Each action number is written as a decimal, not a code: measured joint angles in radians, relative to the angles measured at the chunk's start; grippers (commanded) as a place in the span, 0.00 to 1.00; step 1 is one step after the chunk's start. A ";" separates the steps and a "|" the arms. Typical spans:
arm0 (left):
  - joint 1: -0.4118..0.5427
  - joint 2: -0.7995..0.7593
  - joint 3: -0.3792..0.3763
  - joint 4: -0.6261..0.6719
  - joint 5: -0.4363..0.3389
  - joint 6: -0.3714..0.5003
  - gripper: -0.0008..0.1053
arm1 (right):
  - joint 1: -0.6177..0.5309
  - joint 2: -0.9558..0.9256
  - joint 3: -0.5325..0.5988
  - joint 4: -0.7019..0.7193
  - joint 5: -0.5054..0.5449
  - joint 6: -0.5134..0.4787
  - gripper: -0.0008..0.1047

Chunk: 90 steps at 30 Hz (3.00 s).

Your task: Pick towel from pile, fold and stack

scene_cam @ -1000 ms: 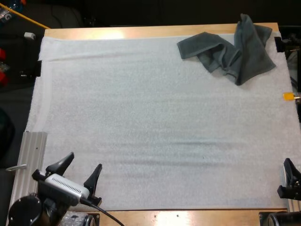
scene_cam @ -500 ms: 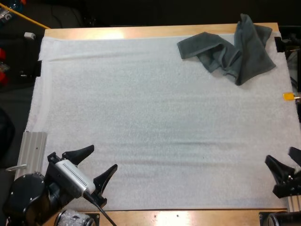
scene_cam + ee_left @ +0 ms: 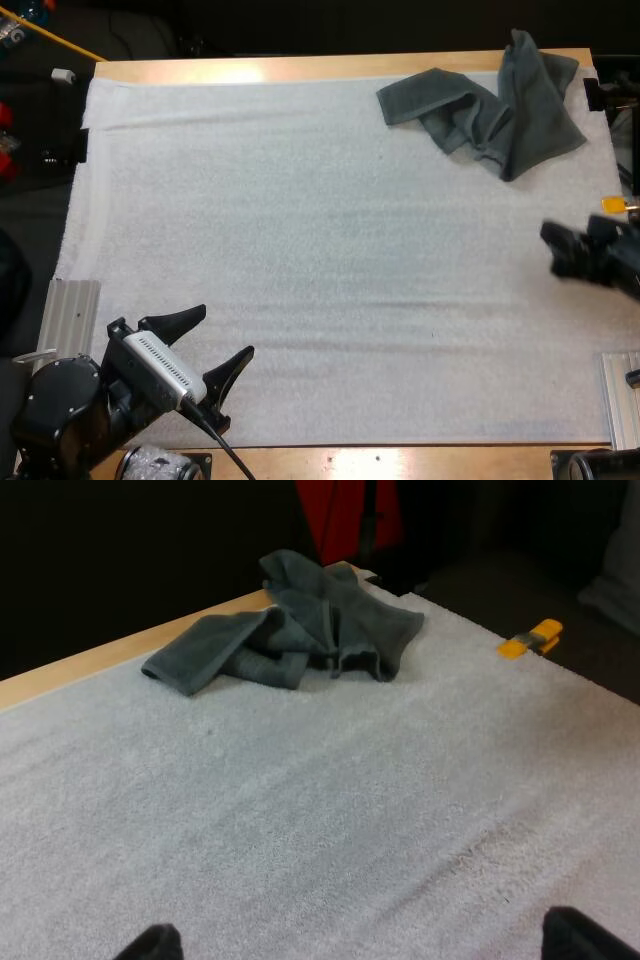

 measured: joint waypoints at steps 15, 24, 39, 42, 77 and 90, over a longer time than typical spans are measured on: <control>0.000 0.000 0.000 0.000 0.000 -0.008 0.65 | 0.000 0.505 0.000 -0.372 0.180 0.170 0.59; 0.000 0.000 0.000 0.000 0.000 -0.028 0.65 | 0.000 0.725 -0.030 -0.505 0.202 0.256 0.59; 0.000 0.000 0.000 0.000 0.000 -0.046 0.65 | 0.000 1.017 -0.241 -0.540 0.189 0.278 0.72; 0.000 0.000 0.000 0.000 0.000 -0.047 0.65 | 0.000 1.057 -0.261 -0.544 0.235 0.286 0.70; 0.000 0.000 0.000 0.000 0.000 -0.051 0.65 | 0.000 0.769 -0.277 -0.333 0.196 0.114 0.01; 0.000 0.000 0.000 0.000 0.000 -0.051 0.65 | 0.000 0.351 -0.277 -0.196 -0.103 0.139 0.01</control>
